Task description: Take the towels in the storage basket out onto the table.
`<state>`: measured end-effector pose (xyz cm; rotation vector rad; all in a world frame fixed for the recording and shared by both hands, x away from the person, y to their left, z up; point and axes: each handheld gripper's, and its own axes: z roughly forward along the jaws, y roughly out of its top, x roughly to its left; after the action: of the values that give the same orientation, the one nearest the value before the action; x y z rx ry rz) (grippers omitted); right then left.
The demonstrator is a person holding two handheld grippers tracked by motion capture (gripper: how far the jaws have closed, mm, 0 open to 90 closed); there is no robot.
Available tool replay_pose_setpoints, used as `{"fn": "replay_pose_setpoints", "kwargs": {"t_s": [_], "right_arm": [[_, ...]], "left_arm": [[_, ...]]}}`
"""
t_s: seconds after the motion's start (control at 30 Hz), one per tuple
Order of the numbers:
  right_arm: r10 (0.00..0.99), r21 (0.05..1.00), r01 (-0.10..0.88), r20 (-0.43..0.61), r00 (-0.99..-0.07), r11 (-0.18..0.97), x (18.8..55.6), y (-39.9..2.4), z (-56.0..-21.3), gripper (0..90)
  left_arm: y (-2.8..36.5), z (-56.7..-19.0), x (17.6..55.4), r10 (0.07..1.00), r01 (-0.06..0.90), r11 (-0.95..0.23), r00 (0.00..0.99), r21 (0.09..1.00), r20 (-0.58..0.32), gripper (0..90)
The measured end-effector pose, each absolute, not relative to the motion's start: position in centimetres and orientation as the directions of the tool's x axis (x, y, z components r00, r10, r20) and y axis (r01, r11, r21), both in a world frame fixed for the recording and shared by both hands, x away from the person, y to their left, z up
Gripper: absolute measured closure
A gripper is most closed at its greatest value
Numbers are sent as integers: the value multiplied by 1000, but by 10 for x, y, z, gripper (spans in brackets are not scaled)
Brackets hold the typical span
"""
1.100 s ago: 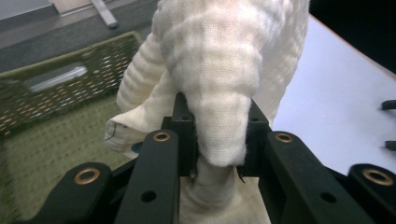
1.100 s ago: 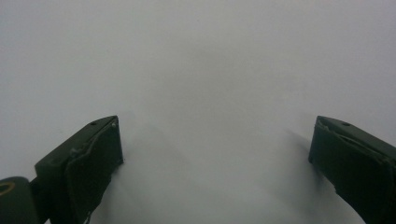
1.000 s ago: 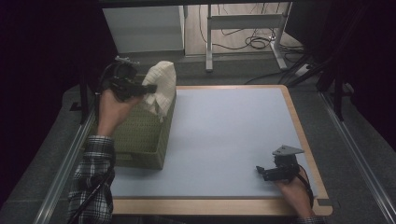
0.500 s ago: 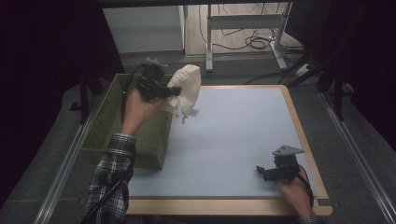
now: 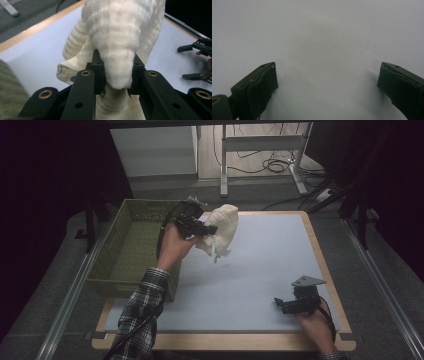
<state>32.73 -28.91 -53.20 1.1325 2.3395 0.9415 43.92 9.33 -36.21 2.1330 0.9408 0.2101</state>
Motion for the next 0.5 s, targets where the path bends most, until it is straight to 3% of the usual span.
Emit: {"fn": "replay_pose_setpoints", "kwargs": {"t_s": [0.5], "right_arm": [[794,707,542,-44,-606,453,327,-289,-532,27]], "left_arm": [[37,-416,443,647,562,-480,746,674,-160,716]]}}
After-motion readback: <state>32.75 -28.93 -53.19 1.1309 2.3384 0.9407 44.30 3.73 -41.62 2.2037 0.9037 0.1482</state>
